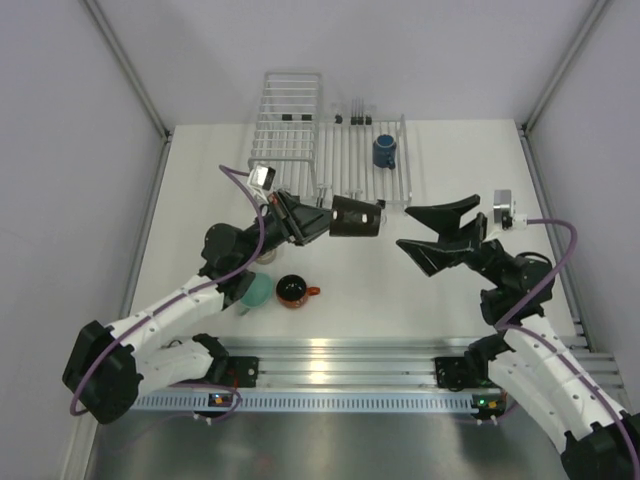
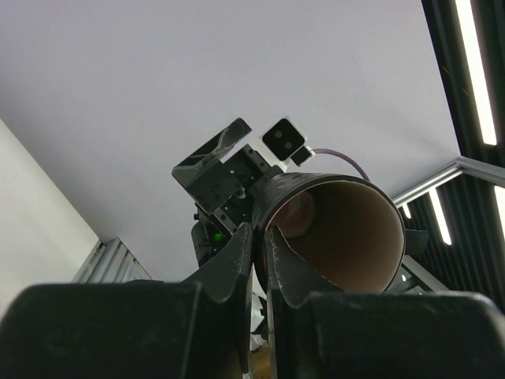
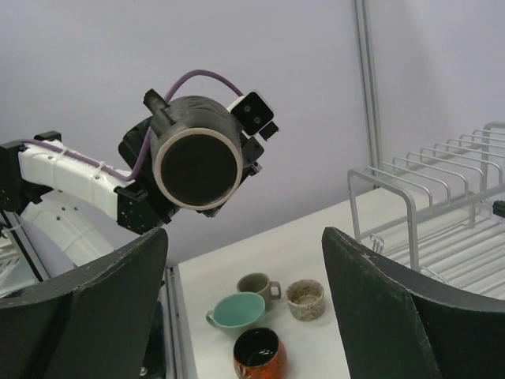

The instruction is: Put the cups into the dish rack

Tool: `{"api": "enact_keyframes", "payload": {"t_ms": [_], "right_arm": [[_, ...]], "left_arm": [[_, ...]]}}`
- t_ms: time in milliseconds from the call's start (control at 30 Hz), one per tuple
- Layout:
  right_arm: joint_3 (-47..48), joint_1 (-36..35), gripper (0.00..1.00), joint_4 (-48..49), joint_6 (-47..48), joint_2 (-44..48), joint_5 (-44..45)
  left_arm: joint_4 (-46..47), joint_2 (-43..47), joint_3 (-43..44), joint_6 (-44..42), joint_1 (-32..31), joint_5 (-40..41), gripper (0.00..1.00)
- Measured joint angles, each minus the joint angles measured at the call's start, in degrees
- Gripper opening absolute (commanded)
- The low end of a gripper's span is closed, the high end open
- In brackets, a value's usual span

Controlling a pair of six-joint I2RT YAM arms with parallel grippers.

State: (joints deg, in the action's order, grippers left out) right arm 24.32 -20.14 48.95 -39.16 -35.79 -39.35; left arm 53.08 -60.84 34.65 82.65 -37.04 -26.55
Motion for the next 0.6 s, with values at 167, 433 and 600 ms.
{"api": "enact_keyframes", "payload": {"t_ms": [167, 433, 600], "right_arm": [[0.74, -0.66, 0.79, 2.03, 0.15, -3.15, -0.22], [1.31, -3.23, 0.8, 3.63, 0.33, -4.48, -0.02], [1.31, -5.99, 0.79, 4.59, 1.25, -5.73, 0.9]], "left_arm": [[-0.57, -0.85, 0.22, 0.2, -1.68, 0.09, 0.0], [-1.81, -3.91, 0.28, 0.11, -2.47, 0.72, 0.0], [-2.16, -6.29, 1.95, -0.31, -2.8, 0.94, 0.0]]}}
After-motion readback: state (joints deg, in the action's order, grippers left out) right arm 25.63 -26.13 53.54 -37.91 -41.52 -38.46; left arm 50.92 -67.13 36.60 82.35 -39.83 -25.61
